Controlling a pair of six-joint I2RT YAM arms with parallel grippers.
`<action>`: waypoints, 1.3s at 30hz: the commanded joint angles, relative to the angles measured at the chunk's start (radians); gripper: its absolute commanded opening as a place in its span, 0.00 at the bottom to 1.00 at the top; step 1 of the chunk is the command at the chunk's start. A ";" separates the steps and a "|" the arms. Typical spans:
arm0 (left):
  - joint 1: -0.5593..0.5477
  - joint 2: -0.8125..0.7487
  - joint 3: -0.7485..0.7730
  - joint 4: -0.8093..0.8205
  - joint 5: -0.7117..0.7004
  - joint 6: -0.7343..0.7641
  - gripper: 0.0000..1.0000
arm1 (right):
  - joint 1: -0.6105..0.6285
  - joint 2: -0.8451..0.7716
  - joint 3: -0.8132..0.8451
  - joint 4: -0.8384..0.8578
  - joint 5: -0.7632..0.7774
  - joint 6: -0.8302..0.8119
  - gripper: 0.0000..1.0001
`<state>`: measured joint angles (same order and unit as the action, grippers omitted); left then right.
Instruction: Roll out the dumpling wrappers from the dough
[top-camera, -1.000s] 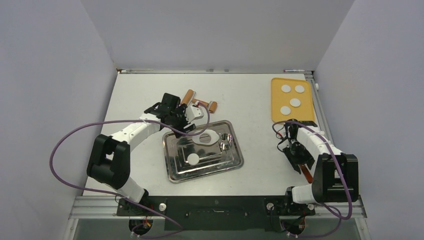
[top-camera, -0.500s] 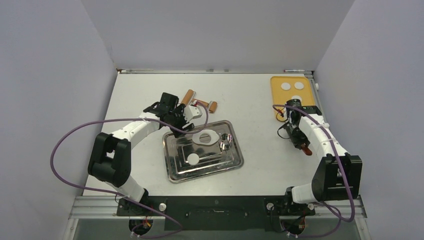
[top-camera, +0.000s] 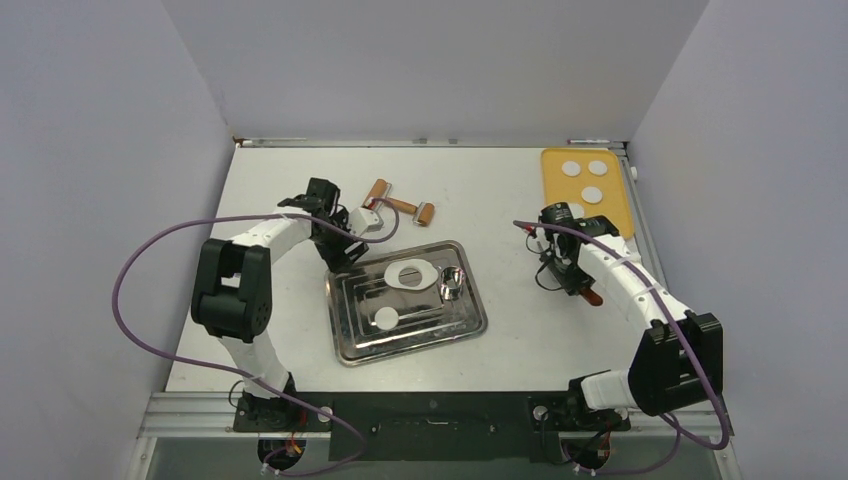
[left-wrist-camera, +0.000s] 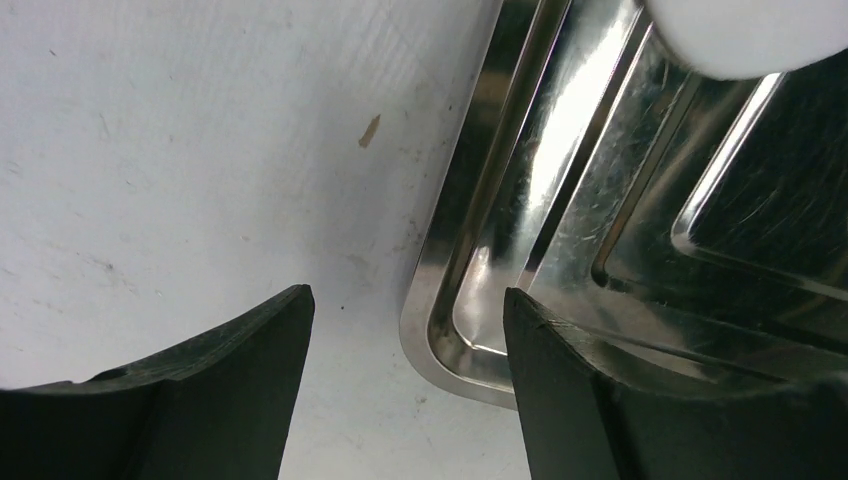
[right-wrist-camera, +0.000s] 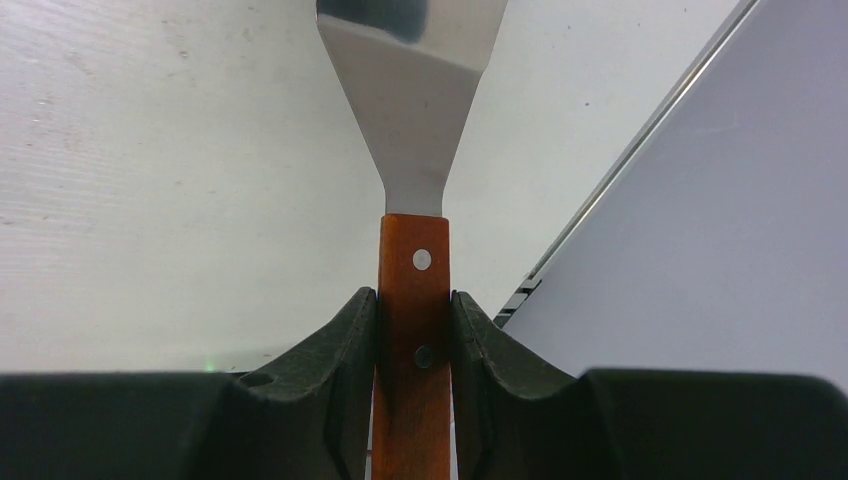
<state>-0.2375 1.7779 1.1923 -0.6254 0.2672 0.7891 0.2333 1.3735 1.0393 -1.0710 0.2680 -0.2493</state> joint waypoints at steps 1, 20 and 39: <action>0.024 0.025 0.001 -0.044 -0.029 0.043 0.66 | 0.057 -0.044 0.044 0.014 0.010 0.008 0.08; 0.016 0.096 -0.054 0.039 -0.131 0.051 0.65 | 0.110 0.096 0.016 0.378 -0.152 0.030 0.08; 0.017 0.100 -0.038 0.034 -0.137 0.050 0.65 | 0.108 0.278 0.031 0.385 -0.192 0.092 0.37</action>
<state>-0.2207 1.8256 1.1610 -0.6250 0.1783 0.8207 0.3584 1.6405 1.0313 -0.6598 0.1108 -0.2031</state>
